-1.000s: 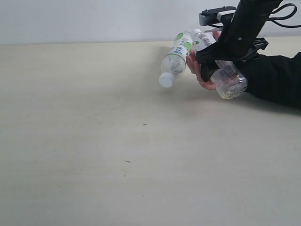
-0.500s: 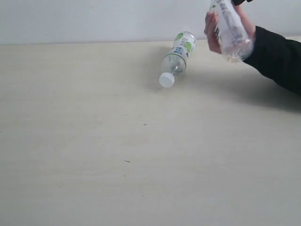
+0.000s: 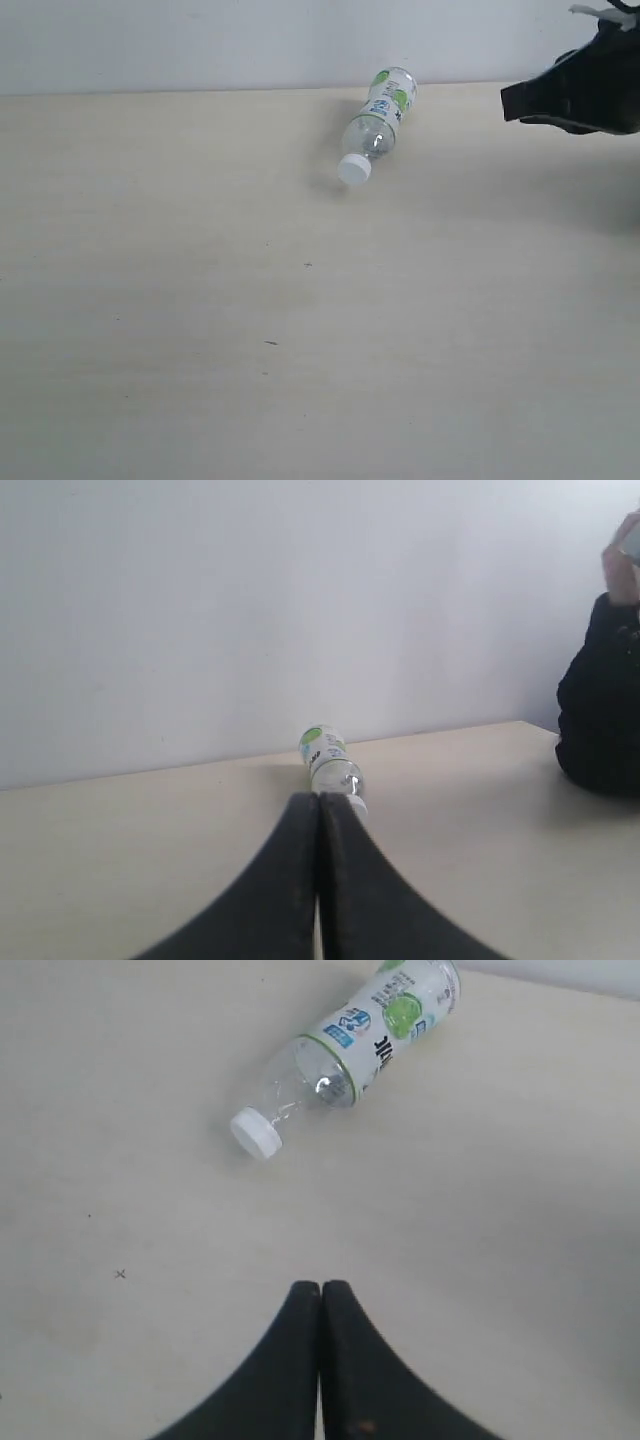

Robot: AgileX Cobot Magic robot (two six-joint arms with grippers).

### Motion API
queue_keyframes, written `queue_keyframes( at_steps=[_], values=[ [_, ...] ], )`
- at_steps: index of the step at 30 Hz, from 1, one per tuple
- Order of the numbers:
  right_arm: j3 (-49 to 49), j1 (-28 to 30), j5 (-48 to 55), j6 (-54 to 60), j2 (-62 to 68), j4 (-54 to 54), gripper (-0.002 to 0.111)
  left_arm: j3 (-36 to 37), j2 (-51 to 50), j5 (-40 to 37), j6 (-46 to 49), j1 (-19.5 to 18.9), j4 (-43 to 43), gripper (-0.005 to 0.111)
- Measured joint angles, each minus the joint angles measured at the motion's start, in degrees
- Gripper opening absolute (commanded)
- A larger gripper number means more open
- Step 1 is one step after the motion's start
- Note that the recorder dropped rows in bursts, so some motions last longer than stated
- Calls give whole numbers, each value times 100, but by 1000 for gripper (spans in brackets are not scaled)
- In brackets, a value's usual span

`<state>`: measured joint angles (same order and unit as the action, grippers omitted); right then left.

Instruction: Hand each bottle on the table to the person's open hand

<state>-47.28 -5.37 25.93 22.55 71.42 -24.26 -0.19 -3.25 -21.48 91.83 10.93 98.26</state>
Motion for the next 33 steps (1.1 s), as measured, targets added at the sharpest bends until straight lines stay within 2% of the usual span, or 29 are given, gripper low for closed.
queue_keyframes(
  at_steps=[3, 9, 12, 21, 33],
  values=[
    [632, 0, -572, 991, -581, -862, 0, 0, 0, 0, 0, 0, 0, 0],
    [1564, 0, -1989, 2033, -2266, -2338, 0, 0, 0, 0, -14, 0, 0, 0],
    [1683, 0, -2156, 2144, -3017, -2469, 0, 0, 0, 0, -14, 0, 0, 0],
    [1683, 0, -2090, 2183, -4132, -2524, 0, 0, 0, 0, -14, 0, 0, 0],
    [1683, 0, -2101, 2183, -4467, -2524, 0, 0, 0, -9, -14, 0, 0, 0]
  ],
)
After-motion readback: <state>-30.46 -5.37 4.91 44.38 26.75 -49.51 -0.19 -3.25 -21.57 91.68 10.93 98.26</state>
